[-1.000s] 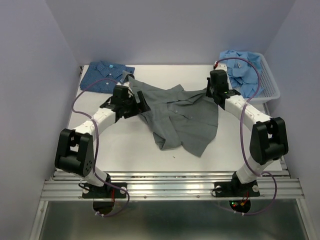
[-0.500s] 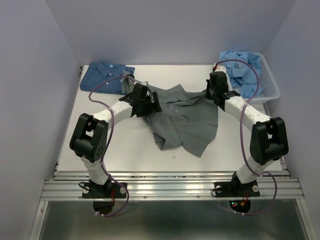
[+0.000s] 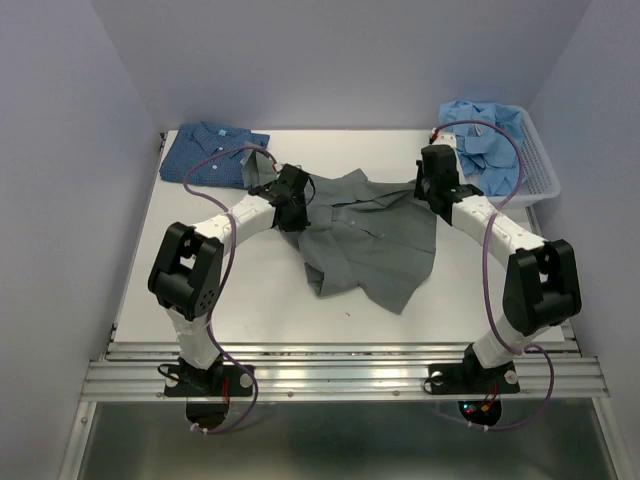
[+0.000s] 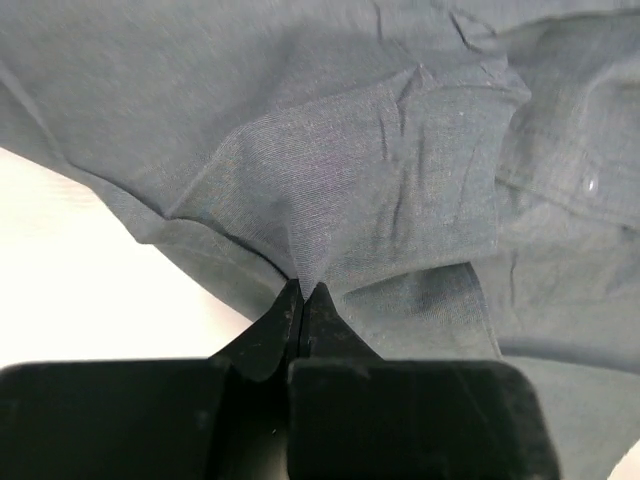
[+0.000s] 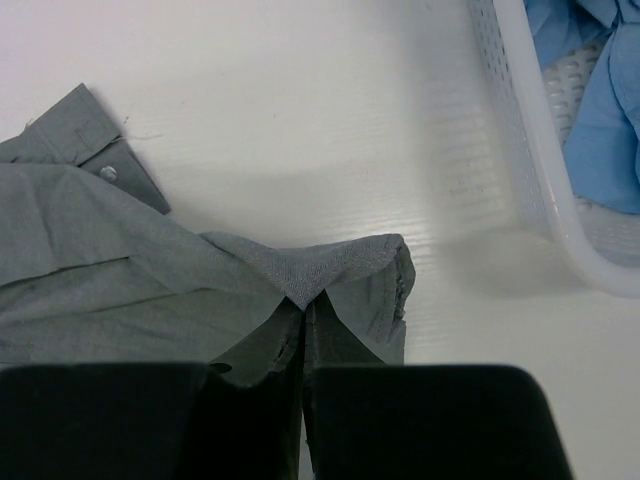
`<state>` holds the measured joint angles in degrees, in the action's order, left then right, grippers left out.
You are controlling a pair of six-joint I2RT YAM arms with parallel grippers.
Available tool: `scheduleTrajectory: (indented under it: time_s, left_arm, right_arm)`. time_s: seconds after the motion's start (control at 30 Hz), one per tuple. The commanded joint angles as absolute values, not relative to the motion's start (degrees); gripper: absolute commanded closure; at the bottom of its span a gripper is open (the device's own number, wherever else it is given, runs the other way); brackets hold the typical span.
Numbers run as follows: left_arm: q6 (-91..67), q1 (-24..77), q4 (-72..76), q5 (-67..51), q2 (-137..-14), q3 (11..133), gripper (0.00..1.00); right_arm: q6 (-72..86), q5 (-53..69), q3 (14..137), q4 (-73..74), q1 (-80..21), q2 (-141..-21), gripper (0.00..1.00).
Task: Fold and stack the long sleeve shirts
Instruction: Flatten the shirt out
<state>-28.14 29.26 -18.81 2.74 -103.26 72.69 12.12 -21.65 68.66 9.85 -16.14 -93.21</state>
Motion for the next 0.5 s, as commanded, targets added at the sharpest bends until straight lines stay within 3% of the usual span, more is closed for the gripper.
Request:
scheduleTrajectory:
  time_s: [0.0,0.27,0.47]
  left_arm:
    - [-27.3,29.5,-23.3,10.4,-100.0,77.7,1.00]
    - [-24.7,22.3,-24.3,18.4,-89.1,84.4,1.00]
    - [-19.6,9.0,-15.9,11.5,-86.6,92.0,1.00]
  right_arm:
    - [11.2,-24.3,68.8,8.0,-15.8,-90.0,0.99]
    - [10.1,-26.9,70.6,7.7,-14.8,-89.2,0.99]
    - [6.4,-25.8,78.0,4.3,-14.2,-93.0,0.99]
